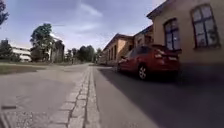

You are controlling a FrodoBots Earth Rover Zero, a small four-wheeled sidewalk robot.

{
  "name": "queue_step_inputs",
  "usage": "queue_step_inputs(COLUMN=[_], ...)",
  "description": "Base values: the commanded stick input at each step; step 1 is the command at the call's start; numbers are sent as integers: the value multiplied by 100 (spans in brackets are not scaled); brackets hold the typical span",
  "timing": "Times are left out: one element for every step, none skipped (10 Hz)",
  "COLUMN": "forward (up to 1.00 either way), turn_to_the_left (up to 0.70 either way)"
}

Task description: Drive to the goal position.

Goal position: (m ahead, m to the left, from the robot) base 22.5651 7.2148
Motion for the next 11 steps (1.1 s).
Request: queue_step_inputs(forward=[85,85,85,85,85,85,85,85,85,85,85], turn_to_the_left=[-34,-34,-34,-34,-30,-3,0,0,0,0,0])
